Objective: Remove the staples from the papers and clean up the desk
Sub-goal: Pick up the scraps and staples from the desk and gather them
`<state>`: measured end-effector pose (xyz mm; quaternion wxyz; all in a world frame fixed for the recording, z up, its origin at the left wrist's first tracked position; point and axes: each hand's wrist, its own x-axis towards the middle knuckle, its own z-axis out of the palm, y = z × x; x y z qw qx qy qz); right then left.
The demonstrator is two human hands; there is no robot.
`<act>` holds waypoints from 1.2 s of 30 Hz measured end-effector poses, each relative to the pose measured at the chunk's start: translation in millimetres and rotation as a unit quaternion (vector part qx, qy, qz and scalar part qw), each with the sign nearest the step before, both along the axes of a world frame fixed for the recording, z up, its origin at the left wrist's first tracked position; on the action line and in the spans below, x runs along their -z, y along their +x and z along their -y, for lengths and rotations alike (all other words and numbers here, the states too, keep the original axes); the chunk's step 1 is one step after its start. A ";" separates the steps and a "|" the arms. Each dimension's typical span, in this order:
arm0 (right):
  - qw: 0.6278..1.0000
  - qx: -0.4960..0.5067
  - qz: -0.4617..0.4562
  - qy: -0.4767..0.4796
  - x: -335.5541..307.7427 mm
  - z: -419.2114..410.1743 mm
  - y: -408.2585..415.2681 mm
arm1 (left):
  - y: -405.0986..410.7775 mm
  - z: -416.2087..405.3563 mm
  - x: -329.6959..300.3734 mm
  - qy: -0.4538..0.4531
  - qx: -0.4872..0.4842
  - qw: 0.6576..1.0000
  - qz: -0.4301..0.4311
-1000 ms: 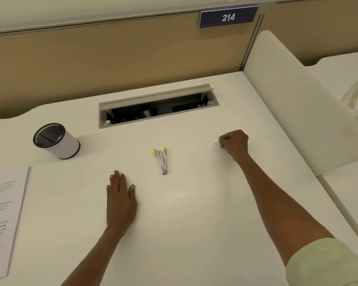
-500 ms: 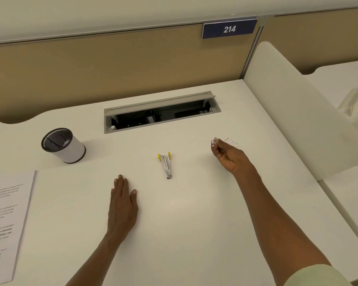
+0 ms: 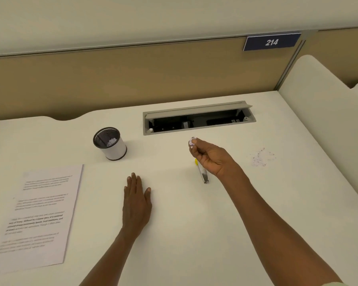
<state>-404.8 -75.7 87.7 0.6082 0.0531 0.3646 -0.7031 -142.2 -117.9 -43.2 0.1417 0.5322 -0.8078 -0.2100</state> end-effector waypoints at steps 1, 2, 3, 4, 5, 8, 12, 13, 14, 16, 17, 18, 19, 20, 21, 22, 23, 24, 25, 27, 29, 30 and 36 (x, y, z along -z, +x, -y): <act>1.000 -0.010 0.004 -0.001 -3.7 8.2 12.1 | 4.8 2.2 1.3 0.000 -0.001 1.000 0.002; 1.000 -0.020 0.005 -0.004 -7.9 16.8 24.6 | 10.0 4.4 2.8 0.000 -0.001 1.000 0.005; 0.999 -0.032 0.003 -0.007 -12.7 26.0 37.0 | 13.5 5.5 3.1 0.000 0.001 1.000 0.009; 0.999 -0.041 -0.002 -0.007 -17.0 31.8 45.5 | 12.8 3.0 3.7 0.000 0.003 1.000 0.010; 0.998 -0.056 -0.006 -0.008 -20.7 45.3 60.8 | 19.2 5.7 5.5 -0.002 0.000 1.000 0.009; 0.996 -0.085 -0.013 -0.009 -28.8 71.9 86.9 | 16.3 0.6 7.2 -0.013 0.008 1.000 0.013; 0.992 -0.105 -0.073 0.005 -32.2 124.0 123.7 | 21.8 4.1 11.2 -0.027 0.002 1.000 0.015; 0.990 -0.108 -0.093 0.009 -31.8 136.7 130.5 | 22.0 4.9 12.3 -0.033 0.001 0.999 0.012; 0.987 -0.112 -0.117 0.015 -31.1 148.4 136.7 | 21.8 5.4 13.2 -0.036 0.001 0.999 0.009; 0.976 -0.124 -0.177 0.028 -28.4 169.1 146.4 | 21.3 5.3 14.0 -0.034 -0.002 0.999 0.004; 0.967 -0.131 -0.217 0.036 -25.9 179.4 150.2 | 21.4 5.6 15.0 -0.035 -0.002 0.999 0.003; 0.952 -0.139 -0.268 0.049 -23.0 189.5 153.7 | 21.5 5.8 16.0 -0.037 -0.003 0.999 0.004; 0.931 -0.147 -0.329 0.065 -19.6 198.5 156.6 | 21.5 5.9 16.6 -0.038 -0.004 0.999 0.005; 0.902 -0.155 -0.395 0.082 -16.6 206.5 159.2 | 21.4 6.0 17.2 -0.037 -0.005 0.999 0.007; 0.865 -0.162 -0.465 0.098 -13.6 213.7 161.0 | 21.2 6.0 17.7 -0.037 -0.005 0.999 0.007; 0.822 -0.173 -0.533 0.104 -12.2 219.2 162.6 | 21.0 5.9 18.0 -0.036 -0.006 0.999 0.007; 0.778 -0.188 -0.591 0.101 -11.9 223.8 163.3 | 20.8 5.8 18.3 -0.035 -0.006 0.999 0.007; 0.737 -0.209 -0.636 0.092 -12.3 228.1 163.8 | 20.4 5.9 18.8 -0.036 -0.006 0.999 0.007; 0.693 -0.241 -0.674 0.083 -13.4 231.6 164.5 | 20.3 5.9 19.1 -0.038 -0.006 0.999 0.007; 0.595 -0.308 -0.738 0.076 -17.0 237.3 165.7 | 20.5 5.8 18.9 -0.041 -0.005 0.999 0.007; 0.538 -0.330 -0.772 0.076 -19.2 241.5 167.4 | 20.0 5.8 18.6 -0.042 -0.007 0.999 0.006; 0.524 -0.323 -0.784 0.075 -19.8 242.2 169.6 | 19.8 5.6 18.4 -0.043 -0.007 0.999 0.006; 0.476 -0.256 -0.840 0.048 -18.5 239.7 173.2 | 20.1 5.1 19.4 -0.044 -0.010 0.999 0.008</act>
